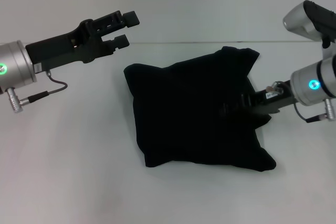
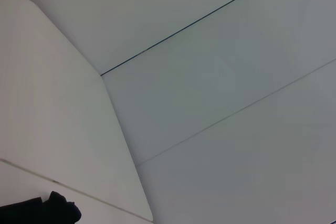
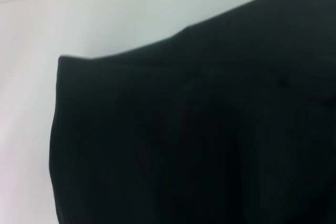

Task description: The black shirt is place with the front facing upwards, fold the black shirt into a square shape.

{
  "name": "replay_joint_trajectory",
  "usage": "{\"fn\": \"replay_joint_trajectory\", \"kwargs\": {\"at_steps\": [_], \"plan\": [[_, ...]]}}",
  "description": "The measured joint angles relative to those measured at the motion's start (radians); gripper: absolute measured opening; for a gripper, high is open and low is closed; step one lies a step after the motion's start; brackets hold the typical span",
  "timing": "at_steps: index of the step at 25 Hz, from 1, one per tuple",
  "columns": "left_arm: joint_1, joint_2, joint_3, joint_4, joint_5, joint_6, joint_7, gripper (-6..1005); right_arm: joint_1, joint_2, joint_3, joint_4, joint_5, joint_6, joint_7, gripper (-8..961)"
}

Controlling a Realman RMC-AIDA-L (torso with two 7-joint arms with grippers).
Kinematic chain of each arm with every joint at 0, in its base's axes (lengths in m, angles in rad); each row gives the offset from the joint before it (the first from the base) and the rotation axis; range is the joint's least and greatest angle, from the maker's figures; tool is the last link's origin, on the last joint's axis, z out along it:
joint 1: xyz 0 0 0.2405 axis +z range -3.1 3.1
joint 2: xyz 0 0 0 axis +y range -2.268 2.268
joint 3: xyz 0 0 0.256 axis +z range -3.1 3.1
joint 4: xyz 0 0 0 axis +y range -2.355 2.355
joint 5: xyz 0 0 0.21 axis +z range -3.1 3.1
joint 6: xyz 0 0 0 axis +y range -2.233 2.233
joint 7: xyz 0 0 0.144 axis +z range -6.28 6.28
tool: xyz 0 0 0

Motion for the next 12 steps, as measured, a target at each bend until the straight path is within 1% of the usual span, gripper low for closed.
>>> {"fn": "replay_joint_trajectory", "kwargs": {"at_steps": [4, 7, 10, 12], "plan": [[0.001, 0.000, 0.000, -0.001, -0.001, -0.001, 0.000, 901, -0.012, -0.016, 0.000, -0.050, -0.036, -0.066, 0.023, 699], [0.001, 0.000, 0.000, -0.003, -0.003, -0.002, 0.000, 901, -0.026, -0.023, -0.001, -0.078, -0.065, -0.080, 0.047, 699], [0.001, 0.000, 0.000, -0.007, -0.004, -0.002, 0.000, 902, -0.035, -0.026, 0.002, -0.079, -0.081, -0.076, 0.052, 698], [0.001, 0.000, 0.000, -0.010, -0.007, -0.002, 0.000, 902, -0.040, -0.022, 0.007, -0.075, -0.080, -0.073, 0.050, 698]]}}
